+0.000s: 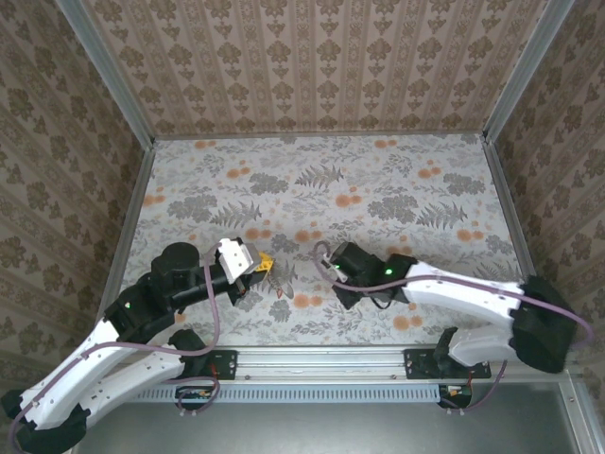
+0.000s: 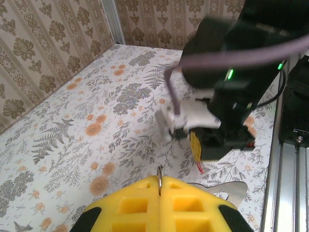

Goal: Put the keys on the keyring

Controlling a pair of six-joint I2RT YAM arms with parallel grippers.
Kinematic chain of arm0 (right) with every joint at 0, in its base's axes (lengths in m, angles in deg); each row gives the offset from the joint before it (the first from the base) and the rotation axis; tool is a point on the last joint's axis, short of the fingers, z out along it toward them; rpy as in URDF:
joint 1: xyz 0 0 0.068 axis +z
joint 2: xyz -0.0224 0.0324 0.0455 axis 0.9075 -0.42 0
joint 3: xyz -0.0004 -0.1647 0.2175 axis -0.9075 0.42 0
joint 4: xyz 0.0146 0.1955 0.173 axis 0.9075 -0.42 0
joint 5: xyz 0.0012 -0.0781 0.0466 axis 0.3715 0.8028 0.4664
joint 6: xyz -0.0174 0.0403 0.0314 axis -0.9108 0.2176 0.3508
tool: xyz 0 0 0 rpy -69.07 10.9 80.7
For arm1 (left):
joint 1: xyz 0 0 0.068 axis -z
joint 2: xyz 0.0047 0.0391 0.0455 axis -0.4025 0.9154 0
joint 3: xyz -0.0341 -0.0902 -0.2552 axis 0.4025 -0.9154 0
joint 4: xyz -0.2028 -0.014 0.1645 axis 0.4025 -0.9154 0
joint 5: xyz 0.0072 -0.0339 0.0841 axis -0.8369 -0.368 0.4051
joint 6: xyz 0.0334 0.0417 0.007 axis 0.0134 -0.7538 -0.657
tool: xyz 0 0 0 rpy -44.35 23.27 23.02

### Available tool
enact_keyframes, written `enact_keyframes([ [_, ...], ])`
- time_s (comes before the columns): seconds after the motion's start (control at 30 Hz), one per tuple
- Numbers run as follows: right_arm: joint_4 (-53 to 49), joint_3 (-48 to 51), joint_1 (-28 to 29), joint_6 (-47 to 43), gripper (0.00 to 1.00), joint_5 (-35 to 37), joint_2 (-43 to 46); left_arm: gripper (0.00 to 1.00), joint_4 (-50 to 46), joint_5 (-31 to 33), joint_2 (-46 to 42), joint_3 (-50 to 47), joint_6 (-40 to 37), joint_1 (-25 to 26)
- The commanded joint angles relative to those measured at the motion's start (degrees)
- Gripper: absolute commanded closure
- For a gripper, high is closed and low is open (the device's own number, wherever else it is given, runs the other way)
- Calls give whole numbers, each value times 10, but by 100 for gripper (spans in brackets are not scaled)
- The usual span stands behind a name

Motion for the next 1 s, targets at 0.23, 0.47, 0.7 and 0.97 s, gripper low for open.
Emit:
enact_keyframes([
  [0.23, 167, 48, -12, -154, 100, -226, 281, 100, -32, -119, 72, 60, -50, 5],
  [0.47, 232, 27, -20, -192, 100, -312, 259, 100, -41, -233, 123, 101, -84, 6],
  [0.7, 296, 32, -26, -194, 100, -334, 240, 100, -51, -301, 176, 120, -105, 4],
  [0.97, 314, 34, -32, -182, 100, -341, 231, 100, -42, -327, 193, 117, -110, -13],
])
